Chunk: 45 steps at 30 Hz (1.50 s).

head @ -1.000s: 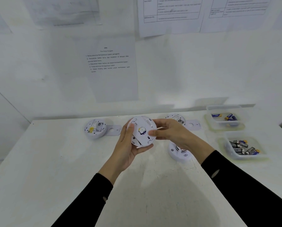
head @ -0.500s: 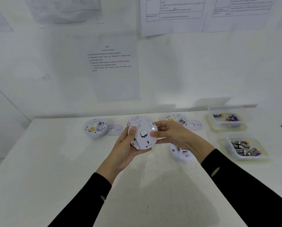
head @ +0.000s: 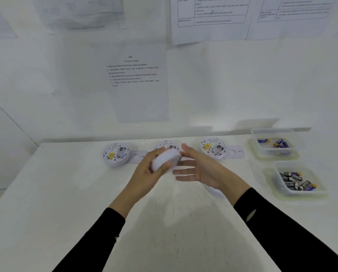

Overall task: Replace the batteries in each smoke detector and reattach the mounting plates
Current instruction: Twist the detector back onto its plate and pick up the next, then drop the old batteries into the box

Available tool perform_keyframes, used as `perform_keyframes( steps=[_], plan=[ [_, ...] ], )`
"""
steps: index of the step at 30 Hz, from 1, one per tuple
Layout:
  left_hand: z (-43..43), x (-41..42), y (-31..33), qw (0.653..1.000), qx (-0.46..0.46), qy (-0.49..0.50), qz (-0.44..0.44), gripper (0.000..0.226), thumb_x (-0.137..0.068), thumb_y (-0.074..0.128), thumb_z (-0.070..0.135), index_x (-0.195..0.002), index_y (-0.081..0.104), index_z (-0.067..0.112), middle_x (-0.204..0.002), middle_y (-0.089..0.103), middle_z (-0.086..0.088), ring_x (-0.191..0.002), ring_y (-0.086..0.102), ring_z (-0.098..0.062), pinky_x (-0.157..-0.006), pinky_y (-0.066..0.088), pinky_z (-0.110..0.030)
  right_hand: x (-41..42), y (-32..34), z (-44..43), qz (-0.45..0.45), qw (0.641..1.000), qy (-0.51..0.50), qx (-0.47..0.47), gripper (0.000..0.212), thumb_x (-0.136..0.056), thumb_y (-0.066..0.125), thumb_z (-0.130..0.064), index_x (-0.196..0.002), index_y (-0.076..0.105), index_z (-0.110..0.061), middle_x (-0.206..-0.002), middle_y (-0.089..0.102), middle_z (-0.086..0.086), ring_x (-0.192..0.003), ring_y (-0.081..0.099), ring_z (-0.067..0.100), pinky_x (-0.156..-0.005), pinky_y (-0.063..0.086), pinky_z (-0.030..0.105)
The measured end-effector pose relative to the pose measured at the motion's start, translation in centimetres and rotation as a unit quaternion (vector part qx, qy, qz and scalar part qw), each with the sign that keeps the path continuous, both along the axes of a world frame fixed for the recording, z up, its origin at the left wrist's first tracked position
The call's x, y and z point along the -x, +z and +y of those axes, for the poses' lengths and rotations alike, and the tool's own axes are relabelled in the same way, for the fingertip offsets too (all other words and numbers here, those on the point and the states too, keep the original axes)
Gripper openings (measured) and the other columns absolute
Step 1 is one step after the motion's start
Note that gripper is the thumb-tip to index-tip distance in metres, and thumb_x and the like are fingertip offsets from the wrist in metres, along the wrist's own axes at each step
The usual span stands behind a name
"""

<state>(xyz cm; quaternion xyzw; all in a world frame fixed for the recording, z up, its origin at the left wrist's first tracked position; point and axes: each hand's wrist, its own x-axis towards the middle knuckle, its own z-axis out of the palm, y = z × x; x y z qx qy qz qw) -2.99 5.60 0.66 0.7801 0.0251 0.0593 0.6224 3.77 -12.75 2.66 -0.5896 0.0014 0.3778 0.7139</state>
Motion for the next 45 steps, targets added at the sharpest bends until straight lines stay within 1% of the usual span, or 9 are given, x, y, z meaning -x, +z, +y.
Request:
perform_keyframes(
  steps=[5,9,12,20,28,34,39,42,45],
  plan=[
    [2.3,2.0,-1.6,0.99,-0.081,-0.108,0.033,0.098,-0.067,0.092,0.024,-0.141,0.038,0.056,-0.141,0.042,0.036,-0.132,0.038,0.014,-0.103,0.038,-0.01,0.3,-1.8,1.3,0.042,0.999,0.019,-0.029,0.032,-0.092,0.061,-0.015,-0.122,0.062,-0.003,-0.127,0.062,0.02,-0.102,0.066,0.031,-0.088,0.057,0.039],
    [4.8,3.1,-2.8,0.994,0.045,-0.009,0.097,0.049,-0.096,0.056,0.044,-0.143,0.041,0.042,-0.147,0.046,0.023,-0.134,0.047,-0.002,-0.112,0.04,-0.029,0.5,-3.5,1.9,0.039,0.998,0.026,-0.043,0.032,-0.091,0.059,-0.003,-0.123,0.06,0.0,-0.12,0.067,0.016,-0.108,0.065,0.028,-0.095,0.053,0.037],
    [6.2,3.6,-3.3,0.973,0.125,0.055,0.187,0.043,-0.1,0.037,0.053,-0.13,0.056,0.029,-0.13,0.064,0.007,-0.11,0.068,-0.012,-0.086,0.056,-0.025,1.2,-4.9,3.0,0.045,0.997,0.04,-0.041,0.026,-0.093,0.058,-0.004,-0.118,0.062,-0.002,-0.118,0.068,0.016,-0.105,0.066,0.026,-0.092,0.054,0.035],
    [9.7,5.3,-5.8,0.973,0.093,0.085,0.193,0.024,-0.096,0.062,0.006,-0.117,0.072,0.011,-0.112,0.075,-0.001,-0.106,0.07,-0.021,-0.077,0.058,-0.023,2.2,-8.3,8.3,-0.072,0.99,-0.005,0.123,0.026,-0.087,0.07,-0.013,-0.112,0.065,-0.006,-0.102,0.069,0.006,-0.089,0.066,0.015,-0.079,0.055,0.022],
    [11.6,3.9,-7.3,0.97,0.062,0.13,0.196,0.027,-0.095,0.064,0.007,-0.121,0.071,0.008,-0.115,0.074,-0.006,-0.106,0.07,-0.022,-0.093,0.057,-0.037,1.6,-9.0,11.0,-0.176,0.964,-0.019,0.198,0.02,-0.09,0.066,-0.017,-0.108,0.073,-0.009,-0.104,0.073,0.002,-0.094,0.066,0.013,-0.076,0.05,0.015],
    [12.1,3.0,-6.3,0.969,-0.018,0.132,0.208,0.021,-0.094,0.067,0.019,-0.115,0.068,0.017,-0.115,0.07,-0.005,-0.095,0.069,-0.02,-0.081,0.058,-0.026,1.3,-9.4,11.0,-0.193,0.951,-0.014,0.243,0.022,-0.092,0.063,-0.021,-0.103,0.075,-0.007,-0.098,0.074,0.004,-0.09,0.066,0.017,-0.08,0.052,0.028],
    [14.3,-1.3,-5.1,0.952,-0.079,0.254,0.149,0.073,-0.074,0.088,0.027,-0.132,0.046,0.011,-0.128,0.05,-0.005,-0.11,0.055,-0.021,-0.084,0.05,-0.03,0.6,-7.7,11.8,-0.359,0.881,-0.04,0.306,0.024,-0.096,0.055,-0.018,-0.092,0.072,-0.002,-0.091,0.07,0.009,-0.08,0.058,0.013,-0.069,0.042,0.012],
    [15.6,-3.8,-5.3,0.948,-0.15,0.225,0.169,0.113,-0.062,0.095,0.034,-0.149,0.028,0.007,-0.15,0.034,-0.011,-0.14,0.035,-0.029,-0.114,0.035,-0.044,-1.2,-6.5,14.1,-0.464,0.827,0.037,0.315,0.023,-0.097,0.052,-0.013,-0.103,0.071,-0.003,-0.102,0.065,0.013,-0.095,0.057,0.021,-0.082,0.04,0.019],
    [16.5,-5.0,-5.6,0.951,-0.184,0.154,0.193,0.144,-0.042,0.092,0.057,-0.154,0.018,0.006,-0.155,0.03,-0.012,-0.144,0.03,-0.029,-0.118,0.029,-0.047,-4.0,-6.1,16.9,-0.517,0.746,0.144,0.394,0.031,-0.098,0.046,-0.013,-0.125,0.06,-0.01,-0.126,0.057,0.007,-0.114,0.055,0.023,-0.099,0.04,0.031]
  ],
)
